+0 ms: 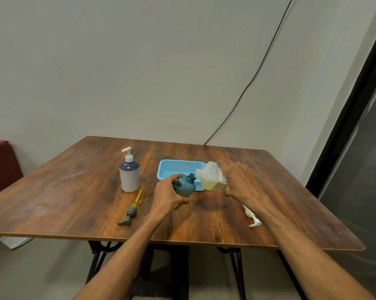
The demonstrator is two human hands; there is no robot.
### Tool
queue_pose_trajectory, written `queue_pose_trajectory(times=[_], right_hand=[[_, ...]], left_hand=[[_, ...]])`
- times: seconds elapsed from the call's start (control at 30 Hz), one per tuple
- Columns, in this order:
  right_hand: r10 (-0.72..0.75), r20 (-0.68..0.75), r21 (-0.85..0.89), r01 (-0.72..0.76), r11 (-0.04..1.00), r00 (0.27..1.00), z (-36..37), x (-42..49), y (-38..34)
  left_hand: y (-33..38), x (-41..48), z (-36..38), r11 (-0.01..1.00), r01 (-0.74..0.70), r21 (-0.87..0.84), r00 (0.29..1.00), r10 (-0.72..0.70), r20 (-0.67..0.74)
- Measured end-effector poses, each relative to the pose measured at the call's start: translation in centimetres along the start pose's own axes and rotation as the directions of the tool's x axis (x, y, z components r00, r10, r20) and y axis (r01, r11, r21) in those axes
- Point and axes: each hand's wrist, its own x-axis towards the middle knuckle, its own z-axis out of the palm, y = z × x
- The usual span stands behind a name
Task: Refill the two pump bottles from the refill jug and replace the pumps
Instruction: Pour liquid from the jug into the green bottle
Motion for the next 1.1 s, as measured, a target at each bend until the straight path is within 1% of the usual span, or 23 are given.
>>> queue_pose_trajectory(times=[0.33, 0.6, 1.1], right_hand=[[0.012, 0.015, -0.014, -0.012, 1.0, 1.0, -0.08, -0.04, -0.18], [0.006, 0.0, -0.026, -0.006, 1.0, 1.0, -0.21, -0.02, -0.36], [0.009, 0.009, -0.012, -0.009, 1.0, 1.0, 0.05, 0.27, -0.18]], left_hand=[[-0.1, -0.01, -0.02, 1.0, -0.007, 0.02, 1.0, 0.007, 0.009], [0.05, 0.06, 0.29, 1.0, -0.008, 0.021, 1.0, 0.008, 0.011], [0.14, 0.22, 0.21, 0.999, -0.009, 0.032, 1.0, 0.008, 0.015]])
